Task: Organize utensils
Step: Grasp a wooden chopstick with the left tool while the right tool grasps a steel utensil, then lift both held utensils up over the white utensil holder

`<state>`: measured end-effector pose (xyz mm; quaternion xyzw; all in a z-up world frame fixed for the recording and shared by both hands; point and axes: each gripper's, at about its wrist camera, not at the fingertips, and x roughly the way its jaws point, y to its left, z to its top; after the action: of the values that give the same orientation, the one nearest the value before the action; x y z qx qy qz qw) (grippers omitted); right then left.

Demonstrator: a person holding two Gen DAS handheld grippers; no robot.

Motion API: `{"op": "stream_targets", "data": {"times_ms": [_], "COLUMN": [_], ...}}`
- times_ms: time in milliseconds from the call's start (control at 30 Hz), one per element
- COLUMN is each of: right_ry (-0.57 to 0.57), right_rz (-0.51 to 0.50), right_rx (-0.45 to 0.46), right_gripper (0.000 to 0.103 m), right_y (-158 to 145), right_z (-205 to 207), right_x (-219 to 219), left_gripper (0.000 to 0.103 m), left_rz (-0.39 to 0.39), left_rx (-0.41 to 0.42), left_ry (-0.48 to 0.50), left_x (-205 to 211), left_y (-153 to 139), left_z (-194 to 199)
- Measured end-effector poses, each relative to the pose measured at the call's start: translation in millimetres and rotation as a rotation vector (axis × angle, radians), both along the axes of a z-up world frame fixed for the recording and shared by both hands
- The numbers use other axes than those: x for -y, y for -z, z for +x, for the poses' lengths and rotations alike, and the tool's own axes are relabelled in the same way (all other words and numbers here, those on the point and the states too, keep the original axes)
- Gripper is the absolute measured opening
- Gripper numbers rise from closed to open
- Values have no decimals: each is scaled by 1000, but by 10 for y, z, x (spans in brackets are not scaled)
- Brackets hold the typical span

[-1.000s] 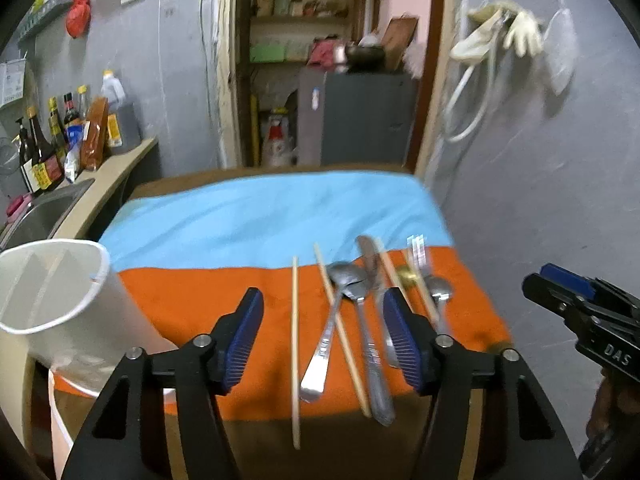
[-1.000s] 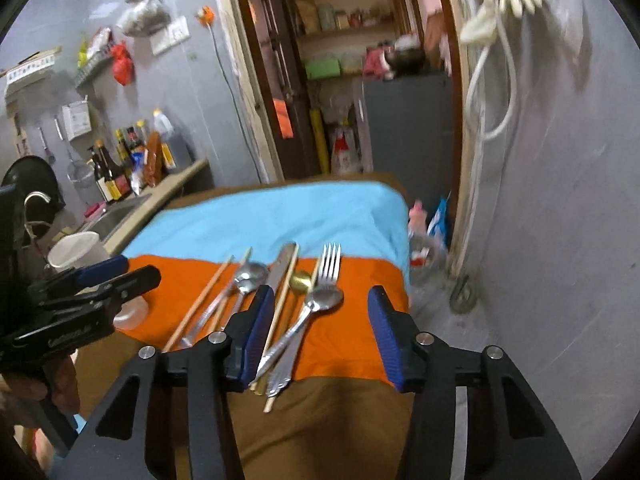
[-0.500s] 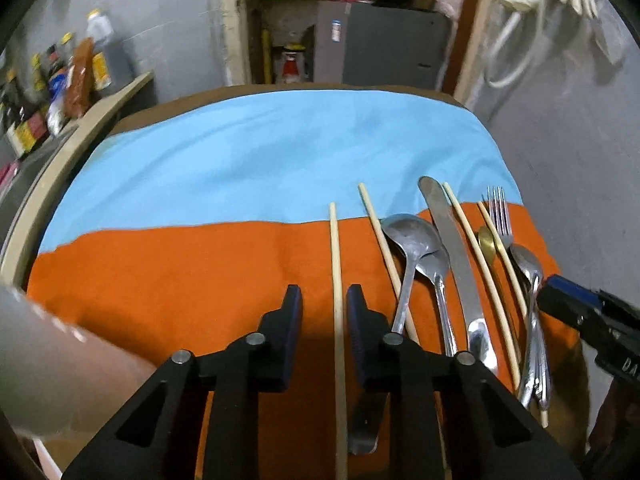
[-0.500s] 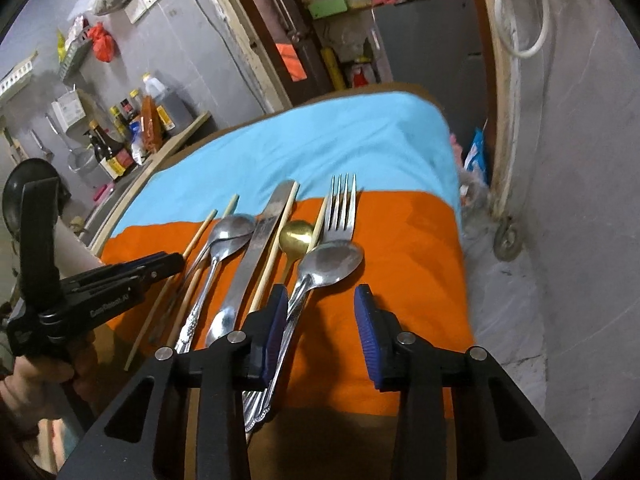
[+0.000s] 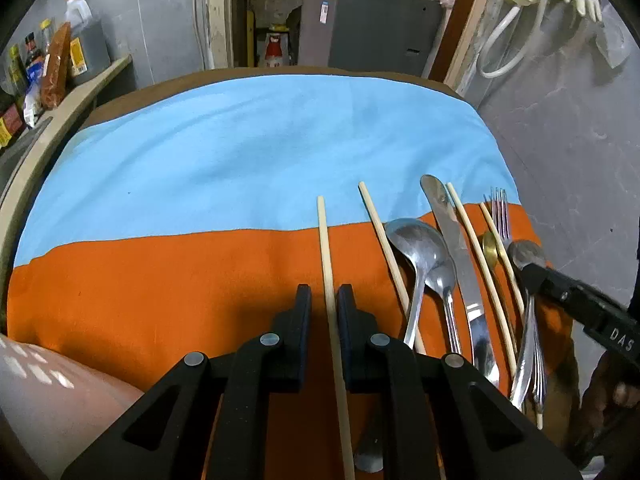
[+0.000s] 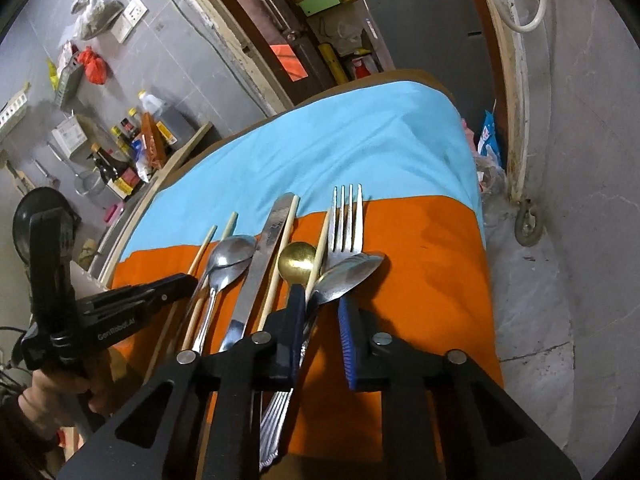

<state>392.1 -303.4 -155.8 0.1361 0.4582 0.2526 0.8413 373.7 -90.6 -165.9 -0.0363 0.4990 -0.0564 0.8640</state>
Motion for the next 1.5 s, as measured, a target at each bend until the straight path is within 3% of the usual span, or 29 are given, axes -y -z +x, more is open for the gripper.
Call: {"op": "stream_targets", "data": {"times_ms": [167, 333, 500, 833, 1033, 1267, 1500], "right_ry": [19, 83, 130, 127, 88, -36, -80], "right_rz": [79, 162, 211, 163, 176, 244, 265], "right_rx": [-52, -91, -82, 114, 301, 530, 650], "right_gripper": [13, 4, 2, 1, 1, 1, 1], "right_y": [76, 101, 35, -385, -921, -1603, -1821], "right_z": [58, 76, 16, -370, -670, -891, -875], "right_x": [39, 133, 191, 72, -222, -1058, -1947], "left_gripper": [4, 2, 2, 2, 2, 2, 2], "left_rz": [17, -7, -58, -177, -213, -266, -322], "left_rx": [-18, -26, 47, 305, 436, 586, 730], "left_ry": [9, -24, -27, -19, -40, -139, -313], "left_x": [30, 5, 41, -25, -408, -1364, -2325], "left_y": [-24, -45, -188, -816, -1398, -2001, -1988], "left_z": [71, 69, -129, -754, -1058, -1233, -1230]}}
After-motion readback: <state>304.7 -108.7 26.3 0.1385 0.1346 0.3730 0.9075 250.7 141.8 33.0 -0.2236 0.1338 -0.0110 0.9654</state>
